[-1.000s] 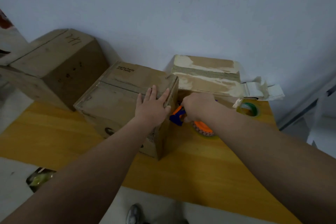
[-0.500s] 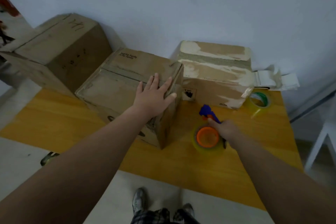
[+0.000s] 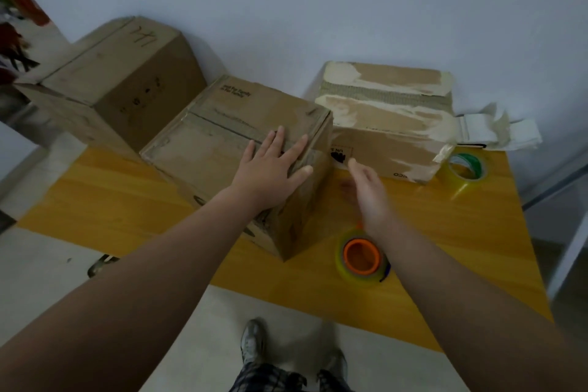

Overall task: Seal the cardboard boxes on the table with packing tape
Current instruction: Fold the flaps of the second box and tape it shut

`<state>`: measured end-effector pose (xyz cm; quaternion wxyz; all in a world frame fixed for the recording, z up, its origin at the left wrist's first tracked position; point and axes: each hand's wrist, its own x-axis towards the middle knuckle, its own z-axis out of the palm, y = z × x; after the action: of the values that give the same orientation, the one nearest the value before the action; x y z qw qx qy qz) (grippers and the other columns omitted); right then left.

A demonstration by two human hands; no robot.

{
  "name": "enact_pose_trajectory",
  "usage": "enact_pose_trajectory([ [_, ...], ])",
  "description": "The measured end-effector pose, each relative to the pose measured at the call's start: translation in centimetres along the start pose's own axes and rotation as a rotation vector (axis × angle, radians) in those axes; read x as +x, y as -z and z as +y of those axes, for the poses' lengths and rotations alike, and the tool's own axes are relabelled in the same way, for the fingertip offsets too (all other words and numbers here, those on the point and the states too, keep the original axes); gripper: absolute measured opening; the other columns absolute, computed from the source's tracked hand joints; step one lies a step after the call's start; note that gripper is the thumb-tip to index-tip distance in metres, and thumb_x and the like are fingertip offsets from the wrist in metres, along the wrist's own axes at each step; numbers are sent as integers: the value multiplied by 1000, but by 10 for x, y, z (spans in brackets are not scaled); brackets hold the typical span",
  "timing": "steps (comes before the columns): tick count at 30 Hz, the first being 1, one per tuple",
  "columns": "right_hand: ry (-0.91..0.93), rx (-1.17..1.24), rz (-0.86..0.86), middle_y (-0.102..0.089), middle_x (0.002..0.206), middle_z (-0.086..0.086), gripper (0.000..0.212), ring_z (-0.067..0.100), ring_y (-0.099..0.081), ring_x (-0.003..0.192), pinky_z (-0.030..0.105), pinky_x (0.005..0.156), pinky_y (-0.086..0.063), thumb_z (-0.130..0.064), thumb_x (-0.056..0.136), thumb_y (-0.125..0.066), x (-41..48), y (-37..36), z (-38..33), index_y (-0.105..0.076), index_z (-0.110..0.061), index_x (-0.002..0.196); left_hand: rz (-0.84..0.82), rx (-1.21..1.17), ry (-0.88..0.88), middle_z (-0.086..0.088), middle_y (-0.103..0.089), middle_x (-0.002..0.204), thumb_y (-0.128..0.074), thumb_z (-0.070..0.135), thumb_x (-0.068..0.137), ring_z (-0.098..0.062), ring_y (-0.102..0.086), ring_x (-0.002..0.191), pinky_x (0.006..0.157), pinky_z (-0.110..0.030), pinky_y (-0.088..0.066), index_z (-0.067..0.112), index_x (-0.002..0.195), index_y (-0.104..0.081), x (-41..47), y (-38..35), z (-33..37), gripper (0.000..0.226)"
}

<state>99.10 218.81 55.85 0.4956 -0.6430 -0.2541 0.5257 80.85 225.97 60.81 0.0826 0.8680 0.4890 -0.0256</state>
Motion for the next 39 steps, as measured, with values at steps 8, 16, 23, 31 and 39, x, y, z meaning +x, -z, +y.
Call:
enact_pose_trajectory([
  [8,-170,446,-120,-68,88,8,56,18,-68,74,30,62,-55,-16,78,-76,-11,-24,-25,-50,-13,128,10,9,-4,-5,11,158,-15,67,90,-19,10,145,114,-45,7,45,145,8,-4,2,2,64],
  [16,-20,243,98,-60,89,12,45,15,-57,59,26,59,-53,-7,79,-75,-17,-20,-30,-49,-13,115,-85,37,-82,-7,18,157,-38,52,85,-20,13,144,113,-43,9,40,147,11,1,9,-3,79],
  [23,22,237,138,-63,94,8,42,15,-61,70,27,61,-50,-15,83,-72,-11,-47,-2,-48,-19,117,62,-73,-139,-5,10,158,-44,54,88,-17,11,144,110,-30,10,27,151,-5,-12,7,-8,79],
  [31,56,222,157,-57,105,5,39,20,-59,95,34,78,-53,-29,86,-68,-8,-71,25,-43,-23,117,23,-8,-90,-1,6,159,-22,73,82,-14,9,144,109,-30,13,29,150,0,-22,6,-16,84],
  [39,563,-187,-293,8,157,-20,61,1,3,144,36,120,-11,-54,97,-27,-28,-74,49,8,-44,147,22,10,-115,-4,6,159,-25,64,90,-18,6,145,112,-31,10,26,151,0,-21,5,-18,76],
])
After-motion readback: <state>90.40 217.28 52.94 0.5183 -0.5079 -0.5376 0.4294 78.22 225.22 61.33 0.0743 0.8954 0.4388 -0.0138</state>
